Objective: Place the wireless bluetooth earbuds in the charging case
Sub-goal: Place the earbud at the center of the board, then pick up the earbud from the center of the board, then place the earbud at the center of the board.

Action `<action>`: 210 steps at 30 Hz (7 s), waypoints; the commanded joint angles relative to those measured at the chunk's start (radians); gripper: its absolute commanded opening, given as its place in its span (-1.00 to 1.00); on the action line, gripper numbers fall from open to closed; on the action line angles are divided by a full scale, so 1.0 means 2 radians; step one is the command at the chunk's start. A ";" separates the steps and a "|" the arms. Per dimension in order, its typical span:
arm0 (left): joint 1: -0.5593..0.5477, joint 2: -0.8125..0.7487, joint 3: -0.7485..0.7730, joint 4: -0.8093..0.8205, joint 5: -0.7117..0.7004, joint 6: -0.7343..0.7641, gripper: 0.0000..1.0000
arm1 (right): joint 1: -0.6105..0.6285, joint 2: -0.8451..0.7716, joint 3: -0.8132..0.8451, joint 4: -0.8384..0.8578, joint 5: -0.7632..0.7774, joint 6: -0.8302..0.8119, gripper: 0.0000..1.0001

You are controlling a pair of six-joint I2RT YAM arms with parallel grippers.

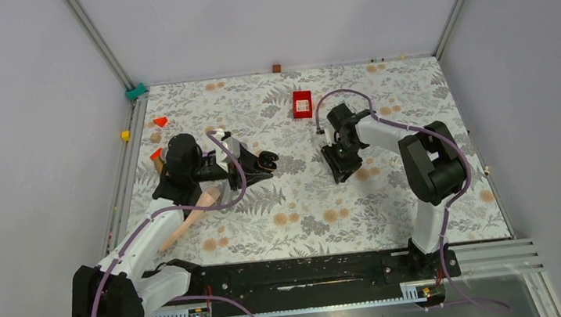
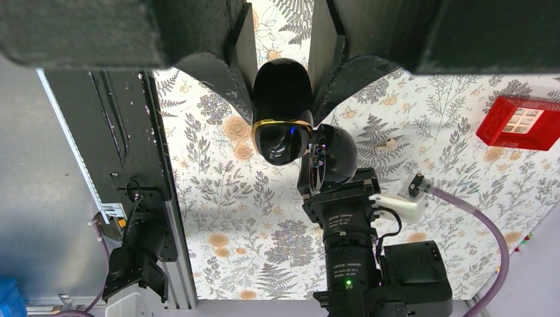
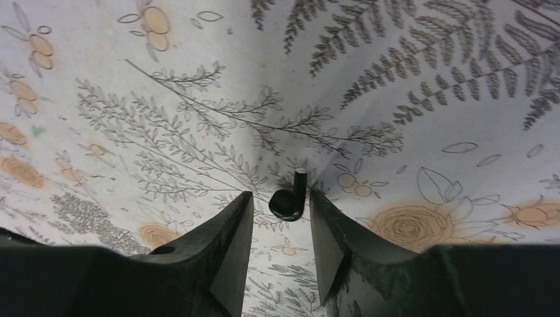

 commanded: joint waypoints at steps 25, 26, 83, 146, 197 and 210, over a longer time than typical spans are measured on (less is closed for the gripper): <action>-0.001 -0.012 0.030 -0.024 -0.004 0.035 -1.00 | 0.032 -0.292 -0.289 0.249 -0.041 -0.604 0.16; -0.001 -0.013 0.030 -0.025 -0.003 0.035 -1.00 | 0.032 -0.286 -0.288 0.255 -0.041 -0.607 0.16; -0.001 -0.023 0.038 -0.054 0.005 0.054 -1.00 | 0.064 -0.168 -0.243 0.189 -0.031 -0.773 -0.19; -0.169 0.145 0.166 -0.408 0.092 0.291 -1.00 | 0.089 -0.394 0.014 -0.337 -0.466 -0.745 -0.38; -0.154 0.160 0.187 -0.478 0.114 0.347 -1.00 | 0.092 -0.344 -0.095 -0.066 -0.350 -0.528 -0.37; -0.155 0.166 0.183 -0.478 0.129 0.353 -1.00 | 0.069 -0.161 -0.068 0.038 -0.218 -0.364 -0.32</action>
